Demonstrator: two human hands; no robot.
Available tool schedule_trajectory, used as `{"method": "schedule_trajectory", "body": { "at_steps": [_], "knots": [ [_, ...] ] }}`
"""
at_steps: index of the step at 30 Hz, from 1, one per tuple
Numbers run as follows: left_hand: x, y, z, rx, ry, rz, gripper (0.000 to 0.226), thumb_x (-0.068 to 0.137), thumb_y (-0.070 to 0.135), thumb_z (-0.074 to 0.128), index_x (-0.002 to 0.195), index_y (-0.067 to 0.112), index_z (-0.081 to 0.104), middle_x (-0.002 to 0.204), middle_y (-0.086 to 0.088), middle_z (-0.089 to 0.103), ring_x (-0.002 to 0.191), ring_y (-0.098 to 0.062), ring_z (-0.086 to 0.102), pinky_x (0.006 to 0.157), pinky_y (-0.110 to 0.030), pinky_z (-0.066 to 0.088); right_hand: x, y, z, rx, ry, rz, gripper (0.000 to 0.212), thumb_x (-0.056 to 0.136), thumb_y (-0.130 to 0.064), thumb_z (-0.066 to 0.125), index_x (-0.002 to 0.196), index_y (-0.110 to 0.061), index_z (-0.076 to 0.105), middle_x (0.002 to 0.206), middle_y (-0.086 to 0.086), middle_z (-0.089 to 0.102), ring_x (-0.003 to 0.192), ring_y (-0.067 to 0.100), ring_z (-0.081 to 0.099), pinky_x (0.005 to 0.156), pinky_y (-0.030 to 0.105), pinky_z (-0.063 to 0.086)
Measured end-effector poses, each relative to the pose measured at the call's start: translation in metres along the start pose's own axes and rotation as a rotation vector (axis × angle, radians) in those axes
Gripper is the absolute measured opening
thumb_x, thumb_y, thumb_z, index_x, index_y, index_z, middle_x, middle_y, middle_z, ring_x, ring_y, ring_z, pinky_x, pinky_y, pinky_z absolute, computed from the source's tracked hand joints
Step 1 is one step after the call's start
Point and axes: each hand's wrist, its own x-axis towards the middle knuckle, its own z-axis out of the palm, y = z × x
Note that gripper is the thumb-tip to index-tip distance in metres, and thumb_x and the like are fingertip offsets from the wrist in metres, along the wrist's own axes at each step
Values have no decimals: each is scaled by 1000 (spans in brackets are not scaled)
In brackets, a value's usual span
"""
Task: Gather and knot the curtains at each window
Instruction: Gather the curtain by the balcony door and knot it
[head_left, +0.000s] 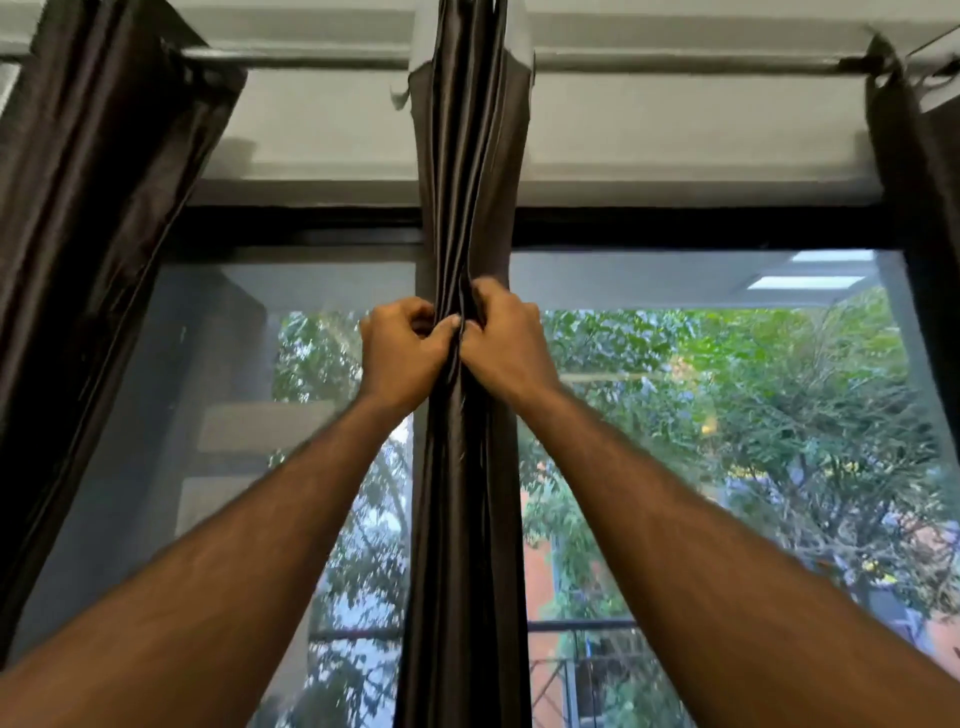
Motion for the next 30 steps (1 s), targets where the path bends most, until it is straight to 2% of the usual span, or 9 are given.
{"method": "schedule_trajectory", "body": {
  "at_steps": [3, 5, 8, 10, 15, 20, 24, 27, 30],
  "knots": [
    [-43, 0, 0, -167, 17, -102, 28, 89, 31, 65, 88, 5, 76, 77, -4, 74, 72, -16, 71, 74, -47, 60, -48, 6, 8, 95, 74, -59, 51, 89, -13, 52, 134, -32, 39, 87, 6, 67, 72, 23, 66, 63, 39, 54],
    [-81, -6, -3, -201, 35, -174, 29, 91, 30, 61, 88, 5, 75, 77, -5, 74, 73, -18, 70, 74, -49, 59, -85, 13, 12, 81, 79, -108, 47, 94, -11, 50, 137, -29, 40, 79, 2, 63, 63, 19, 62, 56, 38, 50],
    [-153, -19, -9, -177, 23, -224, 19, 92, 23, 63, 92, 9, 75, 83, -3, 75, 80, -17, 73, 77, -44, 60, -146, 23, 19, 111, 50, -109, 28, 103, -22, 50, 131, -20, 53, 87, -7, 65, 73, 9, 62, 68, 31, 50],
    [-204, -27, -13, -211, -9, -285, 17, 95, 24, 61, 89, 15, 74, 77, -2, 73, 75, -13, 68, 71, -42, 58, -184, 31, 24, 140, 11, -62, 35, 100, -30, 61, 131, -18, 51, 92, -9, 66, 75, 2, 62, 69, 19, 48],
    [-303, -47, -26, -230, -91, -477, 16, 92, 12, 64, 100, 20, 76, 93, 3, 77, 90, -13, 73, 83, -30, 58, -267, 59, 38, 95, -52, -63, 59, 90, 0, 65, 138, -25, 42, 124, 7, 64, 100, 15, 62, 89, 11, 42],
    [-372, -48, -41, -177, -145, -597, 22, 85, -4, 76, 106, 3, 75, 92, -2, 77, 83, -5, 73, 79, -18, 57, -346, 84, 44, -3, -114, 68, 34, 87, 6, 64, 117, -10, 64, 101, 8, 62, 78, 9, 54, 77, -2, 33],
    [-418, -54, -49, -132, -173, -641, 35, 84, -10, 74, 92, 24, 73, 79, 19, 73, 75, 3, 70, 74, -13, 54, -399, 94, 49, -89, -193, 191, 12, 87, -2, 68, 96, -10, 69, 96, 0, 50, 75, 7, 48, 72, 0, 36],
    [-445, -62, -54, -122, -151, -713, 35, 85, -10, 73, 91, 25, 72, 79, 7, 74, 75, -8, 72, 73, -22, 58, -427, 94, 51, -57, -158, 287, 8, 95, -18, 68, 98, -12, 73, 103, 7, 58, 91, 16, 59, 80, 24, 52],
    [-473, -63, -56, -101, -185, -759, 28, 86, -6, 73, 93, 21, 73, 83, -7, 74, 77, -22, 71, 74, -34, 61, -456, 91, 53, -61, -214, 325, 21, 94, -33, 69, 102, -13, 74, 112, 7, 60, 101, 15, 58, 86, 18, 48]
  ]
}}
